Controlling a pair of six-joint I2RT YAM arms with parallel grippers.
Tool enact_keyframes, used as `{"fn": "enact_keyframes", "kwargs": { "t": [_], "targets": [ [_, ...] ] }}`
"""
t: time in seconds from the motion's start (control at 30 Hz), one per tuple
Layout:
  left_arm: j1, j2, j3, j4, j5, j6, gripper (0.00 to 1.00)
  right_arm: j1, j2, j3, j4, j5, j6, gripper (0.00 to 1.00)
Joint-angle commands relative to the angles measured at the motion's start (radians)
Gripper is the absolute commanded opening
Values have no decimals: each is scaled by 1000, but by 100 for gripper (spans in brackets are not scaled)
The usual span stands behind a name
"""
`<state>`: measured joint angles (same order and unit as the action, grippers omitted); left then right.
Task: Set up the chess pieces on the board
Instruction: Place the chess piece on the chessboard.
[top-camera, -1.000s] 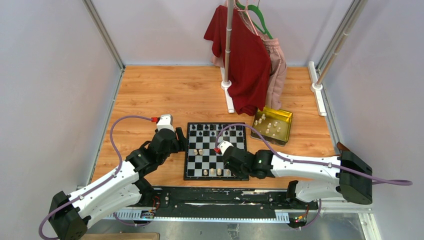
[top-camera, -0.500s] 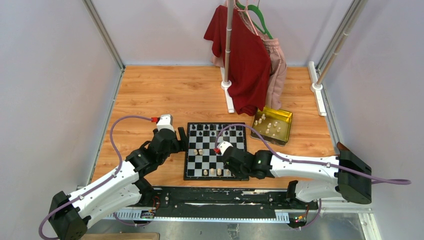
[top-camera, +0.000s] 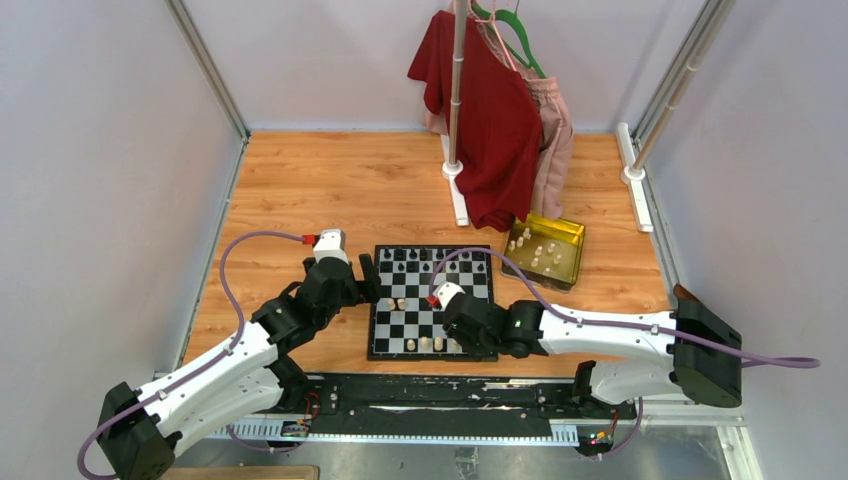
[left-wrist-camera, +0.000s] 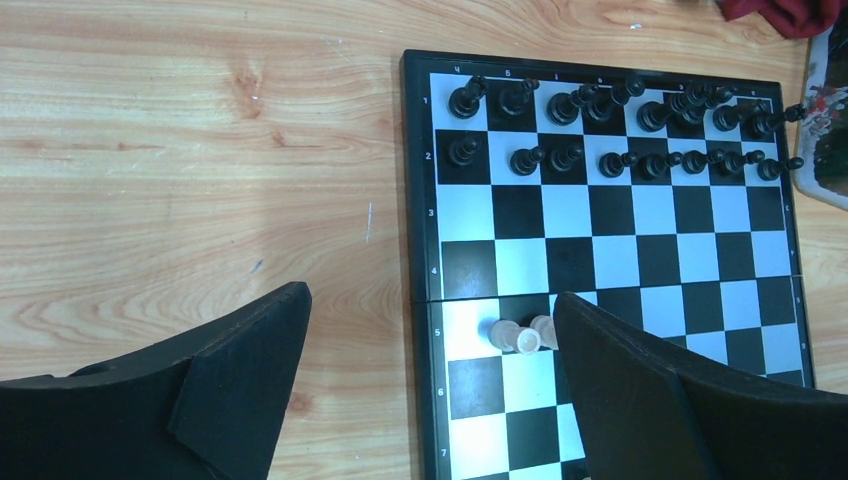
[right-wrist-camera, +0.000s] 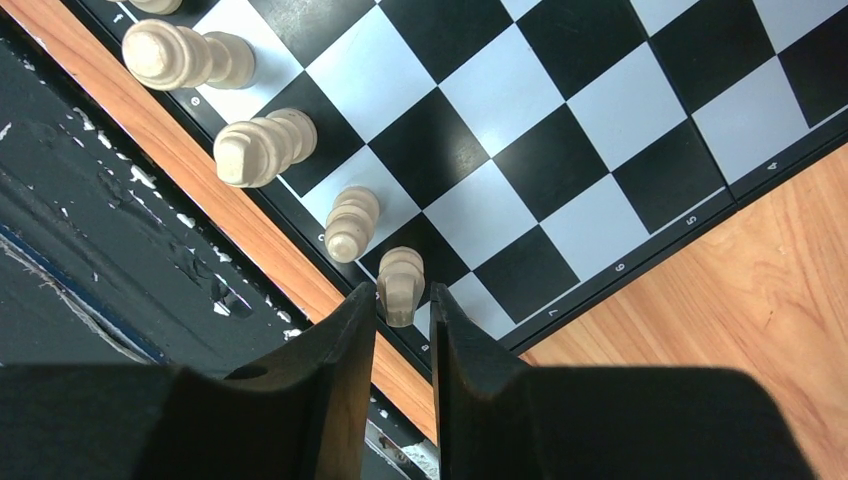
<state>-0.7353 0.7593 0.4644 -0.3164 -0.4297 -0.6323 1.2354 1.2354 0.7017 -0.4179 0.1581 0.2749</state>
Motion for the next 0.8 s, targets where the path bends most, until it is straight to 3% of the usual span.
{"fn": "enact_keyframes", "kwargs": {
  "t": [0.0, 0.47, 0.77],
  "targets": [
    [7, 4, 27, -1, -13, -1, 100, 16, -4, -11, -7, 21, 0, 32],
    [6, -3, 46, -43, -12, -11, 99, 16, -92, 34, -56, 58, -29, 38],
    [-6, 17, 35, -43, 76, -4, 80, 14, -171, 68, -89, 121, -52, 39]
  ]
}}
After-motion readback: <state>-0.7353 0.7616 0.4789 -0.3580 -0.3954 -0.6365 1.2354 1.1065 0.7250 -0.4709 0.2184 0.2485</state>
